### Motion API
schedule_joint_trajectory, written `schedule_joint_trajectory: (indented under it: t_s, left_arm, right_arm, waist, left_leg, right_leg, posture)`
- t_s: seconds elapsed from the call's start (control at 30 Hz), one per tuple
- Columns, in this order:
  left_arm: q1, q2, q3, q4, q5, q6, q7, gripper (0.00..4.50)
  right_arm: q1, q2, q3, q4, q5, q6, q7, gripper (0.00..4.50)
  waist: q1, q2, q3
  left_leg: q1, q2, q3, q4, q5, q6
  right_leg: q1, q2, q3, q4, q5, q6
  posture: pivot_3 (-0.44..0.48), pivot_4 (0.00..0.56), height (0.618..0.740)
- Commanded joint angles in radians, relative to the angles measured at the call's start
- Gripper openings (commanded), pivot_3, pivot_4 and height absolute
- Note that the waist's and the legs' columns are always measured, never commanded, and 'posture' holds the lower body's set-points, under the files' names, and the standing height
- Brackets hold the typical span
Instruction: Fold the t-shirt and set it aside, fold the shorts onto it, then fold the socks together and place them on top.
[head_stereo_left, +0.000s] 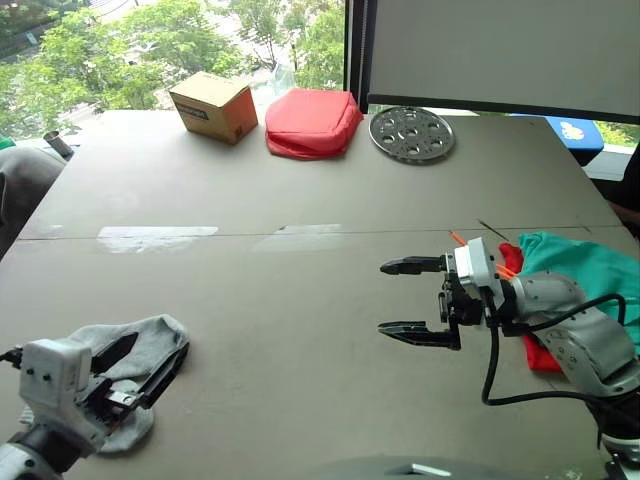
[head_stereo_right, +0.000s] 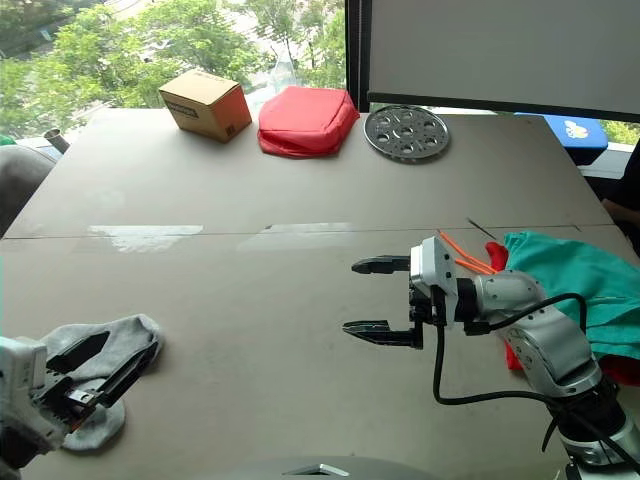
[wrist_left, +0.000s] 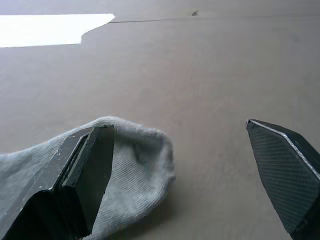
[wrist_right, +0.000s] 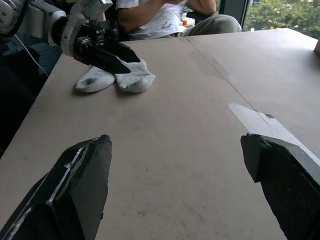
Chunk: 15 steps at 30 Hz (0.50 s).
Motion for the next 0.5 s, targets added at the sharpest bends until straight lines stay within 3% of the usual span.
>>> schedule_joint_trajectory:
  t_s: [0.03,0.23,0.33,0.43,0.5]
  left_arm:
    - [0.054,-0.028,0.042,0.016,0.053,-0.096,-0.022,4.5]
    - [0.029,-0.088,0.033,0.087,0.063,-0.076,0.093,4.5]
    - [-0.018,-0.073,-0.005,0.117,0.137,-0.106,0.131,4.5]
    - [-0.042,-0.058,-0.047,0.116,0.145,-0.116,0.106,4.5]
    - [-0.018,-0.029,-0.045,0.13,0.115,-0.12,0.024,4.5]
  right_arm:
    - [-0.011,0.017,0.014,-0.004,0.005,-0.032,0.046,4.37]
    - [0.006,0.014,0.015,-0.023,-0.007,-0.035,0.055,4.37]
    - [0.009,0.02,0.015,-0.031,-0.015,-0.034,0.037,4.37]
    - [0.012,0.029,0.016,-0.049,-0.025,-0.026,0.008,4.37]
    - [0.019,0.032,0.013,-0.074,-0.016,-0.009,-0.012,4.37]
  waist:
    - [0.007,0.001,0.0]
    - [0.002,0.0,0.0]
    - [0.0,0.0,0.0]
    - [-0.001,-0.001,-0.001]
    - [-0.007,-0.001,-0.001]
  left_leg:
    - [0.0,0.0,0.0,0.0,0.0,0.0]
    - [0.0,0.001,0.002,0.0,-0.001,-0.001]
    - [0.0,0.001,0.001,0.0,-0.001,-0.001]
    - [0.0,0.001,0.001,0.0,0.0,0.0]
    - [0.0,0.001,0.001,0.0,0.0,0.0]
  right_leg:
    - [0.0,0.0,0.0,0.0,0.0,0.0]
    - [0.0,-0.001,-0.001,0.0,0.0,0.0]
    - [0.0,0.0,-0.002,0.001,0.0,0.0]
    - [0.0,0.0,-0.002,0.001,0.0,0.0]
    - [0.0,0.0,-0.002,0.001,0.0,0.0]
  posture:
    - [0.0,0.15,0.739]
    - [0.0,0.15,0.739]
    - [0.0,0.15,0.739]
    - [0.0,0.15,0.739]
    - [0.0,0.15,0.739]
